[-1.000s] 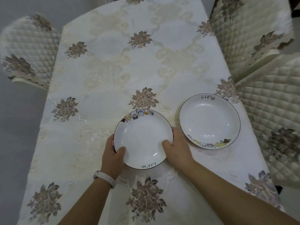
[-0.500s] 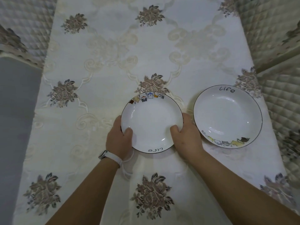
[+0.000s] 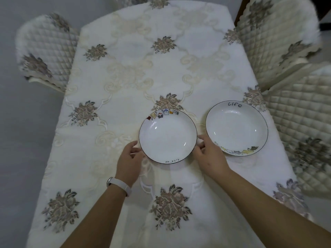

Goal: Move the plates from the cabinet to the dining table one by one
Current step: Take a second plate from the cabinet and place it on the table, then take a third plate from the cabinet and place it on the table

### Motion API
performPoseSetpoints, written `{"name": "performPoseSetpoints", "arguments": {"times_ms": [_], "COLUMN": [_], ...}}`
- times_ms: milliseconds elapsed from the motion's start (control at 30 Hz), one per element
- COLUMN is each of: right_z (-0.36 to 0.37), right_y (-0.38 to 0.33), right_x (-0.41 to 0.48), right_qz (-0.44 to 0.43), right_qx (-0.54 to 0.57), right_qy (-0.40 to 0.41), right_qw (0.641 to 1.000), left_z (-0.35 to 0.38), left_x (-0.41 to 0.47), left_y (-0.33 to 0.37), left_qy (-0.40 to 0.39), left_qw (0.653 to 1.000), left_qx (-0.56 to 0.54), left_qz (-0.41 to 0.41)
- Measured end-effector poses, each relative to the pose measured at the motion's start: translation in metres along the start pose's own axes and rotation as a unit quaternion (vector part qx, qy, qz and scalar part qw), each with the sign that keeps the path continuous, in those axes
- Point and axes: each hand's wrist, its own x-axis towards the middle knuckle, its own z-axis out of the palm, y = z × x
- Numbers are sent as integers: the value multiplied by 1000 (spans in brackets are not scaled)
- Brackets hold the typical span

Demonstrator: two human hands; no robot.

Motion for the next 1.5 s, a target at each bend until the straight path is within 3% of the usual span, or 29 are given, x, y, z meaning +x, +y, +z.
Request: {"name": "performPoseSetpoints", "arguments": {"times_ms": [233,467,800,1133,1500], "right_z": [-27,-44,-43,-54,-112], "right_y": [-10,-39,-54,-38,34], "right_x": [-54,-122,-262,-368,-440], "right_qz": [-61,-125,-120,-60,8], "right_qx": [-133,-269,-354,-366,-358], "right_qy": [10,41,100,162,224], "right_qw": [989,954,922,914,906], "left_z": [-29,-61,-99,-86,-9], "left_x": [-56,-99,-168,-228,-305], "left_y": [11,17,11,17,41], "left_qy": [-109,-114,-129,-175,-205], "left_qw": [976,912,765,690,614], "left_qx": [101,224,347,332,350], "left_qz": [161,323,527,619,677]}}
